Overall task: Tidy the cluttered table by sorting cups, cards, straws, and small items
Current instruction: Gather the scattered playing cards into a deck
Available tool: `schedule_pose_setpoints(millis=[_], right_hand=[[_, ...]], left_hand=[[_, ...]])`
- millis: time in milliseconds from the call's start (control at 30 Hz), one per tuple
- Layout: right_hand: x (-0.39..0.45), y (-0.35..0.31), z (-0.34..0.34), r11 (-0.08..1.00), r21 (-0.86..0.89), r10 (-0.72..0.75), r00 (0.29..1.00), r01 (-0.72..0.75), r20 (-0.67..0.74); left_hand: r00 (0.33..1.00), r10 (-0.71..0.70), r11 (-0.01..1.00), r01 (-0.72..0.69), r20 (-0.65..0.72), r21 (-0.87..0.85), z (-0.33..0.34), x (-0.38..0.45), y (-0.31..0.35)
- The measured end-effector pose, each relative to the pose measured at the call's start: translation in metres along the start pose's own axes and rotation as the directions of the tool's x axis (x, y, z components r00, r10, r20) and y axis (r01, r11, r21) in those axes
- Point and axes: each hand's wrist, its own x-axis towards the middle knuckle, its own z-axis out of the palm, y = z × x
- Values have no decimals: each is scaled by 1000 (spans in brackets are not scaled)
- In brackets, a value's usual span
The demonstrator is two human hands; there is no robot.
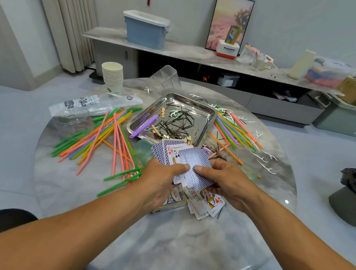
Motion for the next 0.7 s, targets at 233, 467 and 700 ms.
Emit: schedule_pose_setpoints(millis=[233, 467, 700], right_hand=[[-1, -2, -1, 993, 101, -45, 994, 55, -96], [-6, 14, 20, 636, -668, -604, 788, 386, -120], [-13, 13, 26, 683, -635, -450, 893, 363, 26]], left_hand=[[995, -16, 999, 12, -103, -43, -4, 6, -2], [1000, -30, 1000, 29, -11, -10, 0, 0, -4], [987, -58, 992, 73, 148, -101, 1, -7, -2]])
